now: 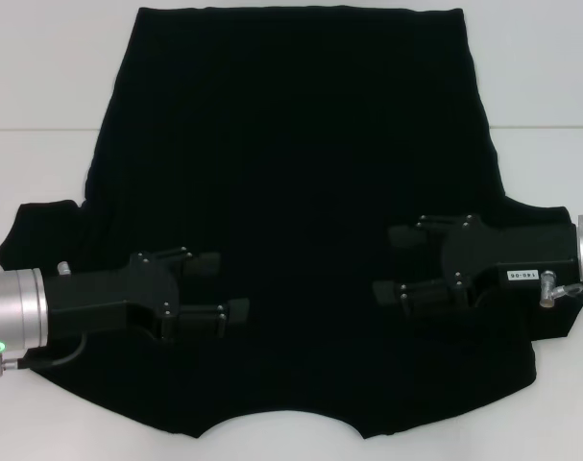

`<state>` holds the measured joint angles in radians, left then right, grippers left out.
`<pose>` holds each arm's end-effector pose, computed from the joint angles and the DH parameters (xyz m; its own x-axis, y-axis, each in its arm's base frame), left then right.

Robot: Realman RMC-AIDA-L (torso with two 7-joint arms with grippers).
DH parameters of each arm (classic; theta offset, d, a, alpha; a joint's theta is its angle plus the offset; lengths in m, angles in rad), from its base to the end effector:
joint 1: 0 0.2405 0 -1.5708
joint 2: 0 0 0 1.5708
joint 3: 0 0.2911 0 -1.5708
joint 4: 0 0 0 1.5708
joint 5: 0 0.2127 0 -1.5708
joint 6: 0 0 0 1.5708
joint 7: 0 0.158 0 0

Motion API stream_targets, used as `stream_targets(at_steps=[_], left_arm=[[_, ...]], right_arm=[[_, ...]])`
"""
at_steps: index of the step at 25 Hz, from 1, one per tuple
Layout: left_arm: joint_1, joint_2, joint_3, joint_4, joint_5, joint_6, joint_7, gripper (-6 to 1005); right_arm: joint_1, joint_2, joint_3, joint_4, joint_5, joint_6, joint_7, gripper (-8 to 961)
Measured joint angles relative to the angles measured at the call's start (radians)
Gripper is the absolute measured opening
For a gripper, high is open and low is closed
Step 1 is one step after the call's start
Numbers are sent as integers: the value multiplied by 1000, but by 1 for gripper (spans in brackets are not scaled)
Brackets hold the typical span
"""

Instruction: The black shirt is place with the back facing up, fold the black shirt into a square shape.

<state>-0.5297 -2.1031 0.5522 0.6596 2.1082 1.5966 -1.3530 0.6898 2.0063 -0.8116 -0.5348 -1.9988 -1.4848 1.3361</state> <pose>-0.2932 0.3444 -0.0305 0.7796 0.3557 0.5154 0.4868 -0.8620 -0.1414 0.2524 0.3916 -0.0358 0.8874 -0.2425 -0.3921 -0.3138 -0.9408 -0.1282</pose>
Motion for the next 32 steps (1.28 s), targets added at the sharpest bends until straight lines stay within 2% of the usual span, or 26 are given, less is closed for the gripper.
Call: stream_targets(at_steps=[13,15,17,18,19,21,27,32], left_arm=[[-1,-2,-11,-1,-12,-2,-26,872],[-5,2,-46,1,-24,-5,-108,872],[-18,18,-91,4,-28,-7,-248,872],[-18,18,-91,4,-28,-7,-248,872],[-26,36,-133,15,-13,-9,-374,872],[-25,41,-172,38,12,-12,-446,872],[-5,45,-254,154,141,-59,-700,871],[-3,62,-283,249,295,-103,-935,871]], right_arm=[[2,1,5,0,2,5,0,916],[3,2,7,0,6,20,1,916],[5,5,6,1,7,38,5,915],[7,6,5,1,7,44,7,915],[10,9,4,1,7,47,8,915],[17,13,3,1,7,50,8,915],[33,22,8,2,9,46,9,916],[44,32,8,2,9,51,10,916]])
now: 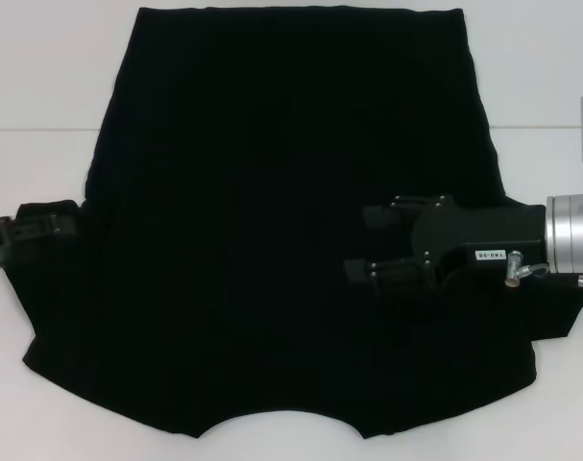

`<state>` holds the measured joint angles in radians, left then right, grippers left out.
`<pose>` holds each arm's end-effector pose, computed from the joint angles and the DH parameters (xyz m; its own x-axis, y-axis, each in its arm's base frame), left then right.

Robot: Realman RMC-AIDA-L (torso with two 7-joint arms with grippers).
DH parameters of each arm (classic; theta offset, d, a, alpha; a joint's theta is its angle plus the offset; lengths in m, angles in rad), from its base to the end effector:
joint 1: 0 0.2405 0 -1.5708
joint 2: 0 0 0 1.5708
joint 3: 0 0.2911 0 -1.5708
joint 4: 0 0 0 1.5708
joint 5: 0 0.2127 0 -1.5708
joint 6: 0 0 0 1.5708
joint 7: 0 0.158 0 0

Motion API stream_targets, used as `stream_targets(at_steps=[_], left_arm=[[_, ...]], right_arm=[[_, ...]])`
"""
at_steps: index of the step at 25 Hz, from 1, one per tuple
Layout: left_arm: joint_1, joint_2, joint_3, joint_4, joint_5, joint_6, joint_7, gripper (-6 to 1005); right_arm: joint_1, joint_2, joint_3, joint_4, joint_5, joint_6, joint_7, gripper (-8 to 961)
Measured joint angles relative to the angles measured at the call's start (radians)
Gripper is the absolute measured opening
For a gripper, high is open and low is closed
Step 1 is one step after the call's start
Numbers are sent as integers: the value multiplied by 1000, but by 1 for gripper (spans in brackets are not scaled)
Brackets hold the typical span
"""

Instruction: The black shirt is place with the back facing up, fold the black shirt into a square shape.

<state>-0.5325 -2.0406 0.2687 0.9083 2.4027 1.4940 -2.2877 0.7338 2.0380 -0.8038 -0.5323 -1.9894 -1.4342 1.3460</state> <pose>-0.3630 0.3652 0.0702 0.1254 0.7742 0.6204 0.9921 -0.1043 -0.0703 0.2313 0.4043 -0.0483 0.8821 -0.2258 -0.4134 -0.3086 -0.9401 -0.1450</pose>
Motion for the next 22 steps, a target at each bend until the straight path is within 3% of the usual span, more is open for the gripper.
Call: stream_targets(at_steps=[9,22], left_arm=[[-36,18,6,45,230,-29,-171,870],[-63,25,21,-56,257,-159,-251,869]], right_arm=[[4,4,2,-2,2,2,2,915],[-2,-2,2,-9,13,2,15,916]])
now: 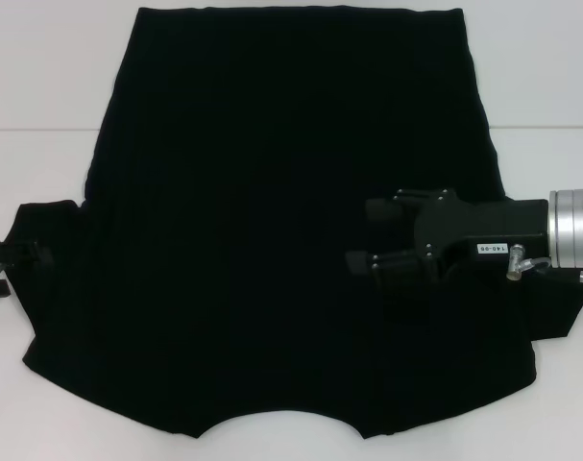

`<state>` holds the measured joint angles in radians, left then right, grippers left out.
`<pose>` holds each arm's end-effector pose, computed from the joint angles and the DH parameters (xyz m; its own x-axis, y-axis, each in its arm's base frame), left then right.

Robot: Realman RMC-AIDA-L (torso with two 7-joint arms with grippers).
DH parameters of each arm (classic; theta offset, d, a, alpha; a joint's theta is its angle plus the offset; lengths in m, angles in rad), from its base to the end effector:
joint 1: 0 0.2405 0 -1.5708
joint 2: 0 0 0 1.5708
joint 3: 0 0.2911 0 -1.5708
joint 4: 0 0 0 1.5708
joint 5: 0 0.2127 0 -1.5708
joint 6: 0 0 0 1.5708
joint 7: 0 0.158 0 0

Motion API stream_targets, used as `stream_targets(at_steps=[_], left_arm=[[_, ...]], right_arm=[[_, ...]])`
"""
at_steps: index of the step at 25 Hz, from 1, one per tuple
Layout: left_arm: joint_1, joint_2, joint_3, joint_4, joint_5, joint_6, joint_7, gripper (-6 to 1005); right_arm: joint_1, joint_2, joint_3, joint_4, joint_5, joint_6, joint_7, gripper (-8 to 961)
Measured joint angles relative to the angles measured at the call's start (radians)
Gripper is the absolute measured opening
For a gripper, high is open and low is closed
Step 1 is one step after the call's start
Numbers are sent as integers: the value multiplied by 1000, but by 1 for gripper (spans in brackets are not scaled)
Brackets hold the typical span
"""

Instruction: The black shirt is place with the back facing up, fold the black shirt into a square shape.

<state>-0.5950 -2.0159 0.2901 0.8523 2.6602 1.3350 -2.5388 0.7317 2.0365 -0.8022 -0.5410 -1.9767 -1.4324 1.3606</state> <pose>-0.3894 0.3798 0.0669 -0.0472 0.8170 0.5747 0.9693 0.1764 -0.1711 0.2302 0.4065 -0.0450 0.8745 -0.2321 -0.4259 -0.3216 -0.9348 -0.1508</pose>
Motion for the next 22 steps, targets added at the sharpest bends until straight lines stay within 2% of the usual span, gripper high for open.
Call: stream_targets(at_steps=[8,22], left_arm=[[-15,7,2,-50,12,-55,-10,869],[-24,9,3,-69,35,-83,-14,868]], right_arm=[[0,-2,1,-1,2,1,0,916],[1,-4,14,0,3,1,0,916]])
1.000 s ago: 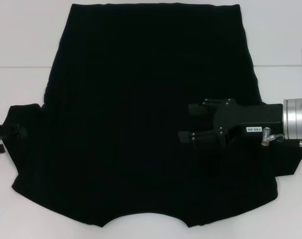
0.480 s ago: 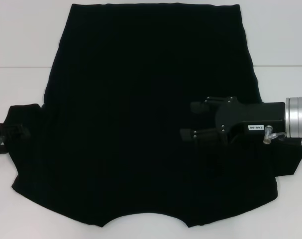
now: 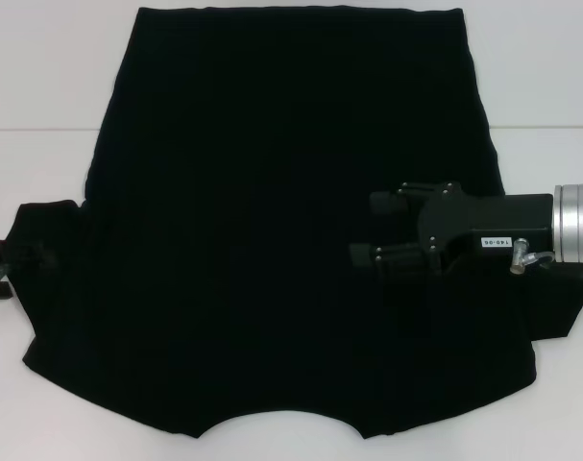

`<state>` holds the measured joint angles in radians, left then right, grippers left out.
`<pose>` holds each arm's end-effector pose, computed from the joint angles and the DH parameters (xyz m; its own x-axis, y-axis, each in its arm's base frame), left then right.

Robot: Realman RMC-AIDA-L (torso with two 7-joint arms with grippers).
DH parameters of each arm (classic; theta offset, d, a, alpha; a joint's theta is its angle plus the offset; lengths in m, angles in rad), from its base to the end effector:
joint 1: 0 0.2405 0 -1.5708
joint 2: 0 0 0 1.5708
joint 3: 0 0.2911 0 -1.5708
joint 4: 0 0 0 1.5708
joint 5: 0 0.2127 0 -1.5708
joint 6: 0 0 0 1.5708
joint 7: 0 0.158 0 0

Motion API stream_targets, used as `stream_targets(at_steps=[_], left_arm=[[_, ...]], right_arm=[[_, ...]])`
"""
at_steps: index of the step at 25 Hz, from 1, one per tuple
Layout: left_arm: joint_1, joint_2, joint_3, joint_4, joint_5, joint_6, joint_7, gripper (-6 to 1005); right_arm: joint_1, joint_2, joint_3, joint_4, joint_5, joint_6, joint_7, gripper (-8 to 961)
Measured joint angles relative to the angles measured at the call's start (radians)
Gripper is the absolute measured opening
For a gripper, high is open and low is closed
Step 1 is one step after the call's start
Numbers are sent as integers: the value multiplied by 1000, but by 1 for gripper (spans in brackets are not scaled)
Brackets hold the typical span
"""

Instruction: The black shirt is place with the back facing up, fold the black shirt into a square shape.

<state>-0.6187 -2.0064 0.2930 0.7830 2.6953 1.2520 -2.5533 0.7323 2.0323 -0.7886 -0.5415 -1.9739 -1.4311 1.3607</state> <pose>-0.3948 0.3887 0.0593 -0.0566 0.8132 0.5792 0.9584 0.2068 -0.1966 0.2307 0.4091 -0.0410 0.8701 -0.2312 -0.4352 -0.3283 -0.9306 -0.1620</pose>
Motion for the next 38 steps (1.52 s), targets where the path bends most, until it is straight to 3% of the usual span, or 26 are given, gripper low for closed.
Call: stream_targets(at_steps=[13,22,28,38], left_arm=[[-33,6,3,-24,0,-37,16,867],[-30,-1,75,-24,-3,-84,44,866],[-30,-2,97,-24,-5,-113,56,666],[-28,-3,102,-24,3,-163,60,214]], right_arm=[[-4,0,10,4,0,3,-1,916],[-7,1,13,5,0,8,-2,916],[-7,2,13,2,0,8,-2,915],[-8,4,33,9,0,8,-9,916]])
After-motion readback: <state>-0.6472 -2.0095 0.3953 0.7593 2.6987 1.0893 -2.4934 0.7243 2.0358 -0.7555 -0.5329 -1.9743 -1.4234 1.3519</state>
